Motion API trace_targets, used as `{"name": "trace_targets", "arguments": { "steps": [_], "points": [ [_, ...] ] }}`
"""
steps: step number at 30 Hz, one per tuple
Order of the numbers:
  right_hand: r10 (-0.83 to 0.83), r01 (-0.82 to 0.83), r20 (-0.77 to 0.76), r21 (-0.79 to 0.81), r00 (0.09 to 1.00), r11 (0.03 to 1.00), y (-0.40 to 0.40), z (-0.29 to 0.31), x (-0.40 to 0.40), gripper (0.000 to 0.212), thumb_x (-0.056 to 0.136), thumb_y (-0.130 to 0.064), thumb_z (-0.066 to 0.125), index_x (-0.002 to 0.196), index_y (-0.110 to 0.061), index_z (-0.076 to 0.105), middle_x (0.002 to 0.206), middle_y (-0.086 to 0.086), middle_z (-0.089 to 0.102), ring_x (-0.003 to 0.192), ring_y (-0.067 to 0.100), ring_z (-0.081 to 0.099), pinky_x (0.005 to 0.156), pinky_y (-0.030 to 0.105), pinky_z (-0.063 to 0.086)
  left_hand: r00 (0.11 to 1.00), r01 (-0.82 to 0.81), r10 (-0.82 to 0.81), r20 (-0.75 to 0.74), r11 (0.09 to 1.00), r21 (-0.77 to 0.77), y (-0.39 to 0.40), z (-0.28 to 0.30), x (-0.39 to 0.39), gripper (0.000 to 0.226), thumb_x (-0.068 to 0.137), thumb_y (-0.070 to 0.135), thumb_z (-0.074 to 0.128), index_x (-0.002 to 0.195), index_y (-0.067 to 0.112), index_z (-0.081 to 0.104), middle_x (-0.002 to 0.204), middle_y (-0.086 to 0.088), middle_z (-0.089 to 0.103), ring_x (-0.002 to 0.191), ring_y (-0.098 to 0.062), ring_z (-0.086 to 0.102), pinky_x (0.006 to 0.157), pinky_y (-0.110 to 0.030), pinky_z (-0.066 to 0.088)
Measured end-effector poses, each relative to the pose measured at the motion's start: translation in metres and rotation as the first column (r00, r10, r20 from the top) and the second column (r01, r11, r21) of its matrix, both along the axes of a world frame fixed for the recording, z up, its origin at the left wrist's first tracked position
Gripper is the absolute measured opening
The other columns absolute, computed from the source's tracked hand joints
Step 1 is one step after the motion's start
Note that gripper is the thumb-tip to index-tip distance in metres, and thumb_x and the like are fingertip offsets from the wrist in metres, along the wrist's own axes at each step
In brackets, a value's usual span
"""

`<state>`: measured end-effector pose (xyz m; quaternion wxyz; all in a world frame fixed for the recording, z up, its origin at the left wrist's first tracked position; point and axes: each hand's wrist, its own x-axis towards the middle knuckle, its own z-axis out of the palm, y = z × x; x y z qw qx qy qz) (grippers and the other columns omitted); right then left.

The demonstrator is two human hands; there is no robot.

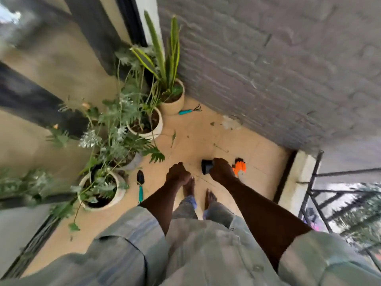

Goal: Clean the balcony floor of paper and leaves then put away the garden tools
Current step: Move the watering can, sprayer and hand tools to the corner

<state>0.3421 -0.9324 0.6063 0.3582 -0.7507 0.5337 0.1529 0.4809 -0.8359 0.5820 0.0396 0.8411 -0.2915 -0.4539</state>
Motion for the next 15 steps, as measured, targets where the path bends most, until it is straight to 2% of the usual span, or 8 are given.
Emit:
{"name": "trace_targets", "arguments": {
  "steps": [4, 6, 8, 9, 10, 12, 14, 15],
  "points": [
    [0.157, -0.157, -0.016, 0.034, 0.987, 0.987, -0.02, -0.038, 0.025, 0.027, 0.088, -0.014, 0.054, 0.112, -0.002, 0.062, 0.119, 0.019, 0.061, 0.116, 0.035, 0.055, 0.091, 0.032, 0.042, 0.986, -0.165, 0.166, -0.02, 0.985, 0.06, 0.009, -0.029, 0.002, 0.048, 0.09, 0.028, 0.054, 0.131, 0.004, 0.05, 0.138, -0.02, 0.051, 0.128, -0.036, 0.047, 0.104, -0.038, 0.04],
    [0.266, -0.263, -0.047, 0.066, 0.963, 0.963, -0.026, -0.066, 0.034, 0.023, 0.087, -0.011, 0.053, 0.108, -0.006, 0.061, 0.117, 0.018, 0.061, 0.112, 0.031, 0.057, 0.079, 0.029, 0.043, 0.962, -0.27, 0.272, -0.016, 0.959, 0.084, 0.01, -0.051, 0.003, 0.046, 0.091, 0.028, 0.055, 0.129, 0.002, 0.052, 0.136, -0.02, 0.053, 0.127, -0.035, 0.049, 0.104, -0.036, 0.04],
    [0.295, -0.285, -0.09, 0.107, 0.951, 0.953, -0.031, -0.099, 0.041, 0.022, 0.086, -0.013, 0.054, 0.108, -0.019, 0.054, 0.12, 0.015, 0.059, 0.112, 0.028, 0.056, 0.066, 0.021, 0.038, 0.94, -0.338, 0.341, -0.015, 0.936, 0.1, 0.012, -0.079, 0.006, 0.04, 0.092, 0.024, 0.055, 0.125, 0.003, 0.054, 0.133, -0.02, 0.056, 0.125, -0.034, 0.051, 0.101, -0.033, 0.04],
    [0.316, -0.305, -0.105, 0.11, 0.943, 0.946, -0.034, -0.118, 0.044, 0.026, 0.086, -0.015, 0.054, 0.111, -0.02, 0.052, 0.123, 0.014, 0.057, 0.115, 0.029, 0.055, 0.069, 0.019, 0.04, 0.936, -0.35, 0.352, -0.005, 0.931, 0.105, 0.011, -0.092, 0.01, 0.037, 0.091, 0.02, 0.055, 0.124, 0.003, 0.055, 0.132, -0.019, 0.057, 0.124, -0.033, 0.052, 0.099, -0.032, 0.04],
    [0.349, -0.334, -0.12, 0.129, 0.93, 0.934, -0.034, -0.142, 0.048, 0.031, 0.087, -0.016, 0.055, 0.118, -0.017, 0.053, 0.127, 0.014, 0.056, 0.118, 0.031, 0.053, 0.08, 0.022, 0.044, 0.929, -0.368, 0.371, 0.0, 0.924, 0.104, 0.014, -0.114, 0.013, 0.036, 0.089, 0.016, 0.055, 0.123, 0.003, 0.055, 0.131, -0.019, 0.058, 0.123, -0.033, 0.052, 0.098, -0.032, 0.04],
    [0.389, -0.365, -0.151, 0.166, 0.909, 0.916, -0.031, -0.175, 0.048, 0.036, 0.089, -0.015, 0.052, 0.124, -0.008, 0.052, 0.127, 0.014, 0.055, 0.119, 0.033, 0.053, 0.093, 0.035, 0.047, 0.909, -0.413, 0.416, -0.005, 0.904, 0.106, 0.019, -0.144, 0.017, 0.035, 0.087, 0.011, 0.053, 0.122, 0.005, 0.058, 0.129, -0.016, 0.06, 0.122, -0.032, 0.053, 0.097, -0.03, 0.04],
    [0.452, -0.423, -0.176, 0.179, 0.875, 0.888, -0.024, -0.213, 0.054, 0.036, 0.091, -0.015, 0.05, 0.126, -0.006, 0.05, 0.127, 0.015, 0.054, 0.118, 0.033, 0.053, 0.094, 0.037, 0.046, 0.872, -0.489, 0.486, 0.06, 0.87, 0.063, 0.032, -0.181, 0.022, 0.031, 0.086, 0.008, 0.051, 0.113, 0.009, 0.065, 0.121, -0.012, 0.066, 0.114, -0.03, 0.058, 0.09, -0.029, 0.043],
    [0.472, -0.441, -0.187, 0.184, 0.862, 0.878, -0.018, -0.236, 0.057, 0.037, 0.092, -0.015, 0.051, 0.128, -0.007, 0.049, 0.127, 0.015, 0.054, 0.118, 0.032, 0.053, 0.093, 0.037, 0.046, 0.831, -0.544, 0.538, 0.14, 0.839, 0.009, 0.042, -0.199, 0.027, 0.029, 0.084, 0.006, 0.05, 0.107, 0.011, 0.068, 0.114, -0.011, 0.069, 0.107, -0.03, 0.062, 0.084, -0.029, 0.045]
  ]
}}
